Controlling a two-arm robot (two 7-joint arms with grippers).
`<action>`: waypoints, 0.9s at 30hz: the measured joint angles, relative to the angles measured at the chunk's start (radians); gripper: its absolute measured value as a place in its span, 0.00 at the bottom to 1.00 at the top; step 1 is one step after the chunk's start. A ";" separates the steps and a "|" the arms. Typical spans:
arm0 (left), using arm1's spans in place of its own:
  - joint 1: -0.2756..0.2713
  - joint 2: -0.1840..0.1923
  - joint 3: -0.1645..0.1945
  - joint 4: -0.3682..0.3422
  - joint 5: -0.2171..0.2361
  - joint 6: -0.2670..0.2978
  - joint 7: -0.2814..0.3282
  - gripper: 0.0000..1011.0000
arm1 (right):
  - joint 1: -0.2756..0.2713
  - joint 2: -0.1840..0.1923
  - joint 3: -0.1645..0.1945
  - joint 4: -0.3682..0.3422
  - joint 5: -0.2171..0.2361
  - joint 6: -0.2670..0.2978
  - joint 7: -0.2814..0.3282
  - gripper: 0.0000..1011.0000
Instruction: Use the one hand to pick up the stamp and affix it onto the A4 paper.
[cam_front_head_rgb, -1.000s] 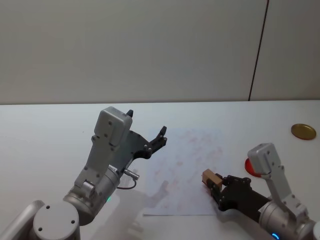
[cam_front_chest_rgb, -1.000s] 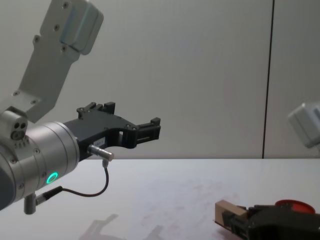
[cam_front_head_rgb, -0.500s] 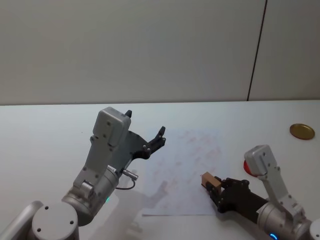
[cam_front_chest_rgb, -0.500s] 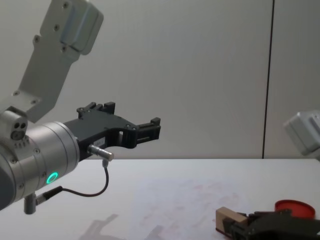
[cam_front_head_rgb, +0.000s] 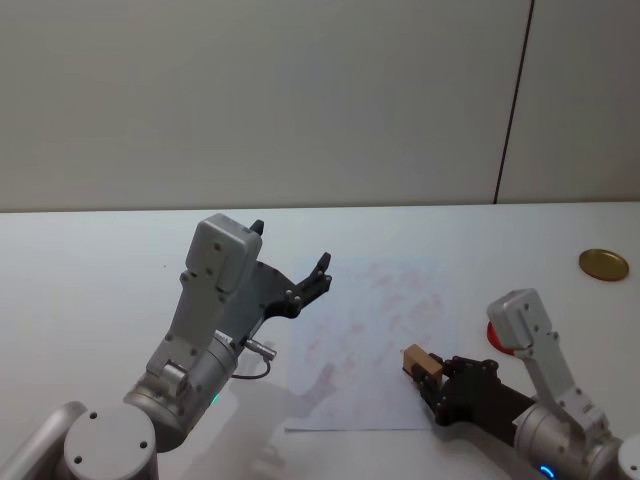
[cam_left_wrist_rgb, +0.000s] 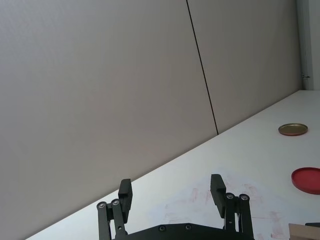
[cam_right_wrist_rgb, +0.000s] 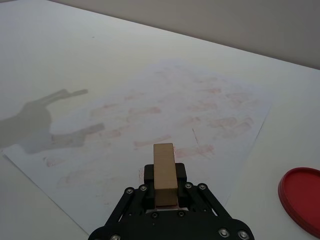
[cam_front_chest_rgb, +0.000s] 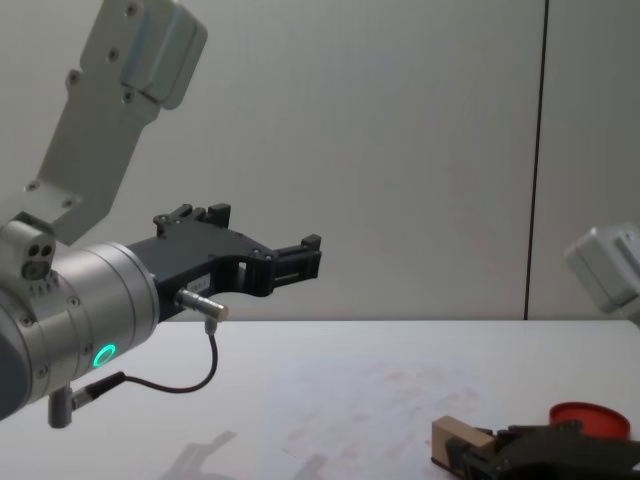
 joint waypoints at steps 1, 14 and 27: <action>0.000 0.000 0.000 0.000 0.000 0.000 0.000 0.98 | 0.000 0.000 0.000 0.000 0.000 0.001 0.000 0.22; 0.000 0.000 0.000 0.000 0.000 0.000 0.000 0.98 | -0.001 0.007 0.016 -0.013 0.056 -0.014 -0.011 0.22; 0.000 0.000 0.000 0.000 0.000 0.000 0.000 0.98 | 0.013 0.025 0.057 -0.039 0.126 -0.049 -0.053 0.22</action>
